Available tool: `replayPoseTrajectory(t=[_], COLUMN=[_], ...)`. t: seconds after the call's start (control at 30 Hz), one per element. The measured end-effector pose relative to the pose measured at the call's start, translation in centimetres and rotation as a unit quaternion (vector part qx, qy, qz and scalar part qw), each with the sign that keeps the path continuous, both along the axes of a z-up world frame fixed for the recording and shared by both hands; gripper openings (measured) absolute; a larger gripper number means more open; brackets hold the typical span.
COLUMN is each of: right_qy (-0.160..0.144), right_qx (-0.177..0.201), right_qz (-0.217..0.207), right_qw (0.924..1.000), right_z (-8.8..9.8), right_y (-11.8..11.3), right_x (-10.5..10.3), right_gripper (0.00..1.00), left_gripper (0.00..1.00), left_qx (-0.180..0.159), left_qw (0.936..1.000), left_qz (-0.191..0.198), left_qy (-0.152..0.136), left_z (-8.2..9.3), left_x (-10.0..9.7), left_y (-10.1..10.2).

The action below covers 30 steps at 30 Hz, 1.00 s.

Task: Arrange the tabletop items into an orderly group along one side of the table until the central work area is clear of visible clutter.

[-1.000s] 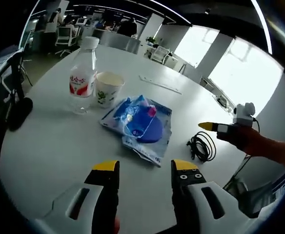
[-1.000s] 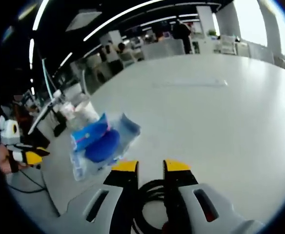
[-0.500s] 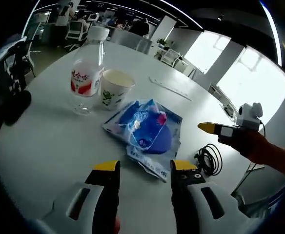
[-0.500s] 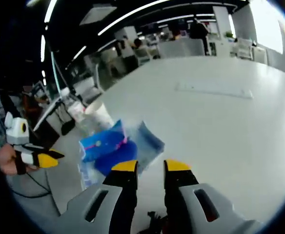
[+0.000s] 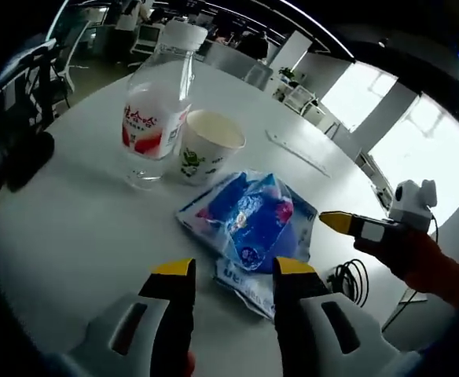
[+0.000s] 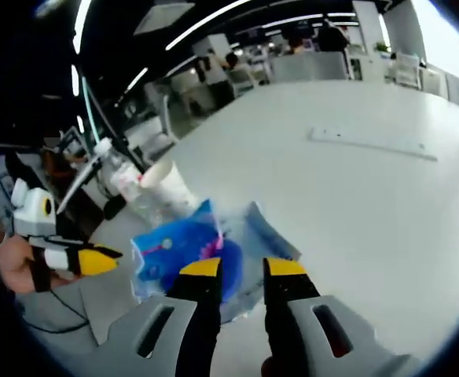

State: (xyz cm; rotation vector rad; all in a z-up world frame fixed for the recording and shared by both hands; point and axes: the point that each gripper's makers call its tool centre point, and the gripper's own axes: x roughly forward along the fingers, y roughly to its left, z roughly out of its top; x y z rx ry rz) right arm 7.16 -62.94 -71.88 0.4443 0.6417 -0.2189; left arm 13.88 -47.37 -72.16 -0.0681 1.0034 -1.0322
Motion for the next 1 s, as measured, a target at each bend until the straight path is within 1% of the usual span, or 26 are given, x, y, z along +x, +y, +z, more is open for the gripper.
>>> replayPoseTrajectory(t=[0.23,0.33,0.37,0.43,0.57,0.63,0.77,0.83,0.9,0.93,0.97,1.0], right_qy=[-0.001,0.001,0.003,0.007,0.015,0.025,0.032,0.033,0.032,0.033,0.033,0.032], right_qx=[0.009,0.015,0.014,0.016,0.023,0.032,0.036,0.04,0.042,0.041,0.042,0.043], right_qz=[0.004,0.002,0.001,0.001,0.002,0.0,0.001,0.002,-0.001,-0.007,-0.012,-0.014], right_qw=[0.9999,0.9999,0.9999,0.9998,0.9996,0.9992,0.9988,0.9987,0.9986,0.9986,0.9985,0.9984], right_z=[-0.3,-0.4,-0.5,-0.8,-1.6,-2.3,-2.9,-3.1,-3.1,-3.1,-3.2,-3.3], right_y=[0.4,0.6,0.7,0.9,1.1,1.0,0.8,1.0,1.1,1.1,1.3,1.5], right_x=[2.1,2.8,3.0,3.4,4.0,4.2,4.6,4.8,4.7,4.6,4.3,4.2], right_gripper=[0.18,0.18,0.17,0.17,0.17,0.16,0.16,0.14,0.08,0.06,0.03,0.0], left_gripper=[0.37,0.36,0.36,0.36,0.34,0.33,0.31,0.29,0.25,0.23,0.21,0.19], left_qx=[0.0,0.006,0.008,0.002,0.011,0.01,0.013,0.02,0.019,0.022,0.031,0.036], left_qw=[0.9997,0.9993,0.9989,0.9978,0.997,0.9968,0.9982,0.9978,0.9976,0.998,0.9989,0.9989], left_qz=[0.024,0.034,0.043,0.058,0.069,0.07,0.057,0.059,0.062,0.057,0.034,0.025], left_qy=[0.011,0.013,0.018,0.032,0.034,0.037,0.017,0.021,0.024,0.015,-0.011,-0.019], left_z=[-0.3,-0.7,-0.9,-1.2,-1.9,-2.0,-2.1,-2.5,-2.6,-2.7,-2.8,-2.9], left_x=[0.4,0.4,0.5,0.3,0.3,0.3,0.6,0.7,0.9,1.0,1.1,1.1], left_y=[-0.6,-0.8,-0.8,-1.2,-1.5,-1.7,-2.0,-1.9,-1.9,-1.9,-1.8,-1.7])
